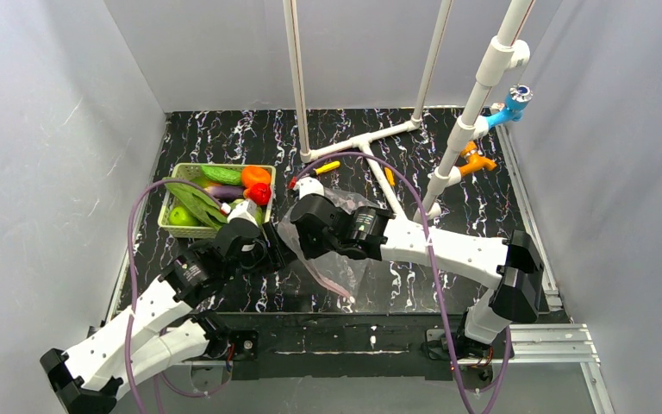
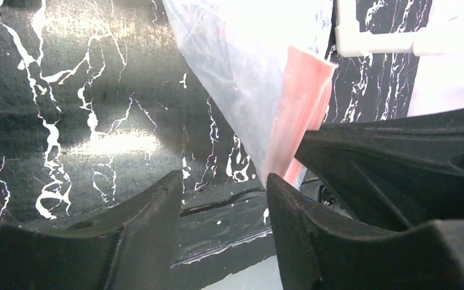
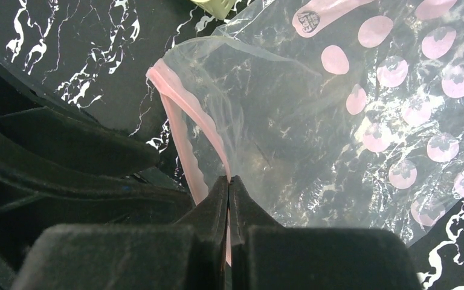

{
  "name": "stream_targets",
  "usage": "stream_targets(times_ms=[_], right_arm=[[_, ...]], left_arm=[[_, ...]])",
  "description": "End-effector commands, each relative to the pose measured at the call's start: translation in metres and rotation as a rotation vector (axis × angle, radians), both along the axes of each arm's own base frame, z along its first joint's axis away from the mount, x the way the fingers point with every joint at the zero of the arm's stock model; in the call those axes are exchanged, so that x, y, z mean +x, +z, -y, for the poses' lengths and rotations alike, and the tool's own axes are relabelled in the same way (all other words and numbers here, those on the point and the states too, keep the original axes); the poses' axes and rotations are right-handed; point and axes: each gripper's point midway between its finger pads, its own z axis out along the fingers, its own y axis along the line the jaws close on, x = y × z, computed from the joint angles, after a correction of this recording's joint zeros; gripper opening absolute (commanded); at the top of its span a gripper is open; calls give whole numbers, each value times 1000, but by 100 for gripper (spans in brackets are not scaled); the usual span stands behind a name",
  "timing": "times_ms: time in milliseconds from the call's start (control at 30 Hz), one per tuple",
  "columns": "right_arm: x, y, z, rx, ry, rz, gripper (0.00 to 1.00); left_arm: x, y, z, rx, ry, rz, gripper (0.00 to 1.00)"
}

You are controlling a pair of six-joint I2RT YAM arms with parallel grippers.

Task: Place the food in the zip-top bag and seal the zipper
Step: Open the zipper of the food storage bag.

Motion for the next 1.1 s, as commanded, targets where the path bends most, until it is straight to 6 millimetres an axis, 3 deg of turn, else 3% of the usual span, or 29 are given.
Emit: stream_targets(times_ms=[0, 67, 267, 400, 633, 700, 967, 1067], right_arm=[[3, 17, -7, 48, -43, -10, 1], [6, 16, -5, 34, -56, -3, 1], [6, 16, -3, 27, -52, 7, 1], [8, 15, -5, 29, -57, 12, 1], [6, 22, -7, 49, -48, 6, 1], [5, 22, -6, 52, -48, 3, 1], [8, 22, 2, 35, -69, 18, 1], [6, 22, 2, 34, -56, 17, 1]], left_arm=[[14, 12, 4, -6, 19, 57, 48], [13, 12, 11, -28, 1, 49, 48], [2, 17, 22, -119, -67, 54, 62], [-5, 11, 21, -132, -95, 62, 79], [3, -2, 21, -75, -72, 28, 66], [6, -3, 23, -79, -67, 40, 55], [11, -10, 27, -72, -68, 45, 52], [11, -13, 24, -52, -70, 49, 42]])
